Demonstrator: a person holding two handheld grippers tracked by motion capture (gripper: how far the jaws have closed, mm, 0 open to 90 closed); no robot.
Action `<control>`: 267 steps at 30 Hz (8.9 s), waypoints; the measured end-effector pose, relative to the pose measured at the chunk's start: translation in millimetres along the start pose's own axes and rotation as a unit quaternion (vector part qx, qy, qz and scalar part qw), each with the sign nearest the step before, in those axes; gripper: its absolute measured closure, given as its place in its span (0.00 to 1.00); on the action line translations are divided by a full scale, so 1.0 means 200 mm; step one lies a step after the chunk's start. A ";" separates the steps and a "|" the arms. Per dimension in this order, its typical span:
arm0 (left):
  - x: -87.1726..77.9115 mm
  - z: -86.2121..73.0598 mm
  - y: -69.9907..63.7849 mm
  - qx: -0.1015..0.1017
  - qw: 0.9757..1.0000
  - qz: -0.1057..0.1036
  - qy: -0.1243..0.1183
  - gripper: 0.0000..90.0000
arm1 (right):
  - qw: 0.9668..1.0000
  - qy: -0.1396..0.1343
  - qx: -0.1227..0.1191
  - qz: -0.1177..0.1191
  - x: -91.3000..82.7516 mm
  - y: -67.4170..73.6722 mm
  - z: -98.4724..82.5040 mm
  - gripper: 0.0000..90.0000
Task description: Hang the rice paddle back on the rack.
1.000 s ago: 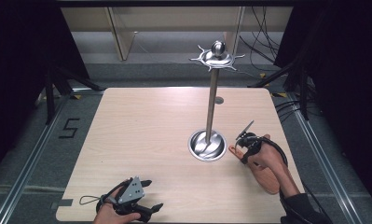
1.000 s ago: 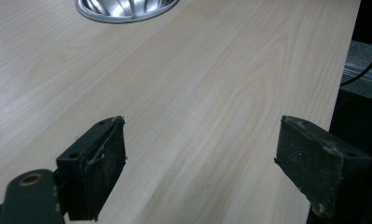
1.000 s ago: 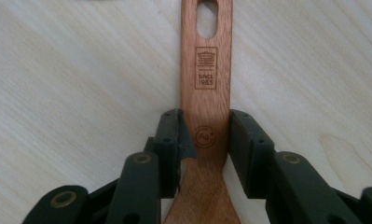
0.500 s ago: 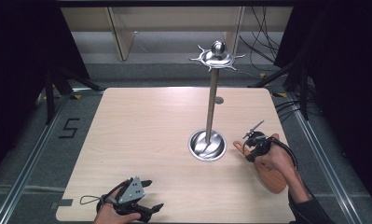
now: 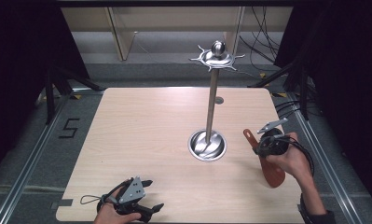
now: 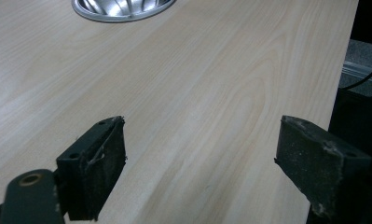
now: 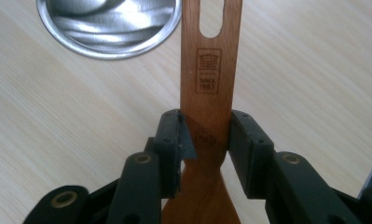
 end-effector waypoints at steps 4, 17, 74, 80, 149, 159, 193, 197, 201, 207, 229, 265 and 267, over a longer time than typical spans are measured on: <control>0.00 0.00 0.00 0.004 1.000 0.000 0.006 0.17 | 1.000 -0.025 0.004 -0.001 -0.05 -0.01 0.00 0.75; 0.00 0.00 0.00 0.000 1.000 0.000 0.000 0.17 | 0.996 -0.088 0.011 -0.006 -0.17 -0.06 -0.01 0.75; 0.00 0.00 0.00 0.002 1.000 0.000 -0.001 0.17 | 0.941 -0.335 -0.051 0.021 -0.66 0.21 0.55 0.74; 0.00 0.00 0.00 0.001 1.000 0.000 -0.001 0.17 | 0.935 -0.350 -0.054 0.025 -0.70 0.22 0.61 0.74; 0.01 0.00 0.00 -0.013 1.000 -0.001 -0.007 0.17 | 0.924 -0.378 0.001 0.058 -0.56 0.24 0.50 0.45; 0.00 0.01 0.01 0.003 1.000 0.000 0.002 0.17 | 0.931 -0.360 0.001 0.065 -0.50 0.28 0.43 0.41; 0.00 0.02 0.00 0.008 1.000 0.001 -0.002 0.17 | 0.970 -0.227 0.012 0.082 -0.16 0.33 0.09 0.36; 0.00 0.02 0.00 0.006 1.000 -0.001 -0.004 0.17 | 0.970 -0.230 0.003 0.079 -0.16 0.32 0.08 0.36; 0.00 0.02 -0.01 0.006 1.000 0.003 -0.004 0.17 | 0.971 -0.226 -0.006 0.083 -0.15 0.33 0.06 0.36; 0.00 0.01 -0.01 0.011 1.000 0.000 0.001 0.17 | 0.973 -0.214 0.012 0.082 -0.14 0.34 0.03 0.36; 0.00 0.01 -0.01 0.009 1.000 0.000 0.000 0.17 | 0.975 -0.204 0.013 0.091 -0.09 0.37 -0.10 0.36; 0.01 0.01 -0.02 0.010 1.000 0.002 -0.004 0.17 | 0.978 -0.179 0.031 0.105 -0.05 0.46 -0.25 0.31; 0.00 0.01 -0.01 0.015 1.000 0.000 0.002 0.17 | 0.978 -0.176 0.026 0.105 -0.05 0.45 -0.26 0.31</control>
Point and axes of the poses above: each handheld gripper's, and its own axes: x roughly forward along the jaws, z roughly out of its top, y roughly to its left, the point moved 4 cm from there along x, roughly forward along the jaws, and after that the axes turned 11 degrees about -y, right-handed, at the moved point
